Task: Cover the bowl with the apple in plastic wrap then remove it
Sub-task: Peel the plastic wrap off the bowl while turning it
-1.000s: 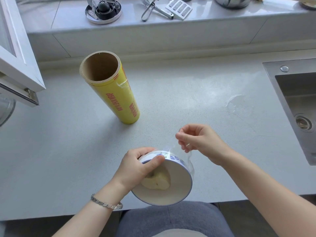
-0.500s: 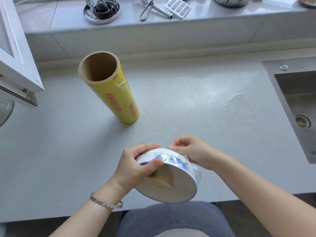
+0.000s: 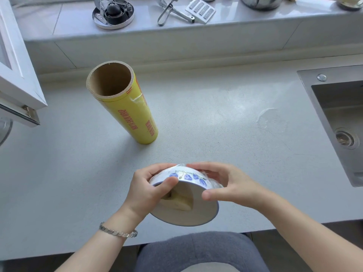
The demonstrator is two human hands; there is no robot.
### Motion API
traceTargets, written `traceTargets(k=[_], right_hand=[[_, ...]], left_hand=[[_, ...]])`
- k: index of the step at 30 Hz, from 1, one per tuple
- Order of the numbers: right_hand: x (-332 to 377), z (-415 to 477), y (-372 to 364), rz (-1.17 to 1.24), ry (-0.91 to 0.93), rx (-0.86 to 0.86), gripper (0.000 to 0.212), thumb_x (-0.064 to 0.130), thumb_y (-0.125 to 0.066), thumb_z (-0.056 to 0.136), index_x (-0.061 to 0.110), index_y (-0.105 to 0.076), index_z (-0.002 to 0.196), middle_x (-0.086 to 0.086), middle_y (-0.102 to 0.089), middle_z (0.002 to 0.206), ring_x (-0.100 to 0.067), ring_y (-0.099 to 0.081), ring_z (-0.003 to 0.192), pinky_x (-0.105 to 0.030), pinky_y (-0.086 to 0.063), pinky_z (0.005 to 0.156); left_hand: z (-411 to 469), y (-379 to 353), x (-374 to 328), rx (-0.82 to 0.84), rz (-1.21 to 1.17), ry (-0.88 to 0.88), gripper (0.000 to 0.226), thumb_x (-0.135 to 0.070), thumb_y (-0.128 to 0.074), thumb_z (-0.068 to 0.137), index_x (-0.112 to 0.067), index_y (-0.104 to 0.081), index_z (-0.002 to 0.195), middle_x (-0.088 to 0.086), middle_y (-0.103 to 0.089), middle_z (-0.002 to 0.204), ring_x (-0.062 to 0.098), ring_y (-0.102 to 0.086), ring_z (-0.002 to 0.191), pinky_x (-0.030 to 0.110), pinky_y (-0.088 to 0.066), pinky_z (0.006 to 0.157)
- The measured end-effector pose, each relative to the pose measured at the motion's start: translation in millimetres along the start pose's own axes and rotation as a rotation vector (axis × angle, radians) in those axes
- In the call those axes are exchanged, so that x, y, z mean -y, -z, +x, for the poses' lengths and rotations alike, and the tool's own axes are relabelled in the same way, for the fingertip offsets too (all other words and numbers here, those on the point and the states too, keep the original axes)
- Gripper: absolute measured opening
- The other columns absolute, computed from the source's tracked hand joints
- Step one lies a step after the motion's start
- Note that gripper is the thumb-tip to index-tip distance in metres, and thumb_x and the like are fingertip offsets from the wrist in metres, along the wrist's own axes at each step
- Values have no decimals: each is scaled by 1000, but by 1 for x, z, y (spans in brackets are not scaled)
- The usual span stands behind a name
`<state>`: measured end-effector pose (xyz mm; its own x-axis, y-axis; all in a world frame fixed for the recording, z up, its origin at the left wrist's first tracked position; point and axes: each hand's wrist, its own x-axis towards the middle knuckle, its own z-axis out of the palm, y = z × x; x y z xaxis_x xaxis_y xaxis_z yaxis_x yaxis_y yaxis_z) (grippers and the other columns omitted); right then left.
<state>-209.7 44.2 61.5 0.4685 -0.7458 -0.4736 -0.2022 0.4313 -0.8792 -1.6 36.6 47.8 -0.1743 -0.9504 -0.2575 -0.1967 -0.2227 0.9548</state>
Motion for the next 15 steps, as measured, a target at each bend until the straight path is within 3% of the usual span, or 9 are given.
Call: traceTargets(k=[5,8,12,15], right_hand=[[-6,1,-4,44,-6,-17,58,40,-75,51,42,-57,107,17,-64,106,8,-60,94,-12,-47,77],[-9,3,-4,69,8,-63,53,42,-73,50,38,-61,102,15,-69,97,4,-63,87,-12,-47,74],[-14,6,-4,54,1,-136,45,46,-70,49,33,-67,92,11,-71,88,3,-63,79,-11,-48,70],[-12,10,-4,14,-56,-139,59,45,-73,45,34,-56,101,8,-73,85,-1,-65,75,-17,-49,70]], left_hand=[[0,-3,4,8,-5,-16,35,-51,-64,52,-32,-70,80,-19,-73,79,-2,-65,74,11,-48,65],[1,-4,7,42,-10,41,45,-54,-62,52,-34,-65,92,-17,-74,83,-1,-66,80,12,-49,70],[9,2,-2,318,148,74,43,-62,-48,67,-63,-49,109,-19,-57,122,-2,-57,109,18,-43,94],[17,3,-11,453,374,43,57,-69,-40,67,-51,-48,120,-25,-51,127,-11,-47,115,12,-34,100]])
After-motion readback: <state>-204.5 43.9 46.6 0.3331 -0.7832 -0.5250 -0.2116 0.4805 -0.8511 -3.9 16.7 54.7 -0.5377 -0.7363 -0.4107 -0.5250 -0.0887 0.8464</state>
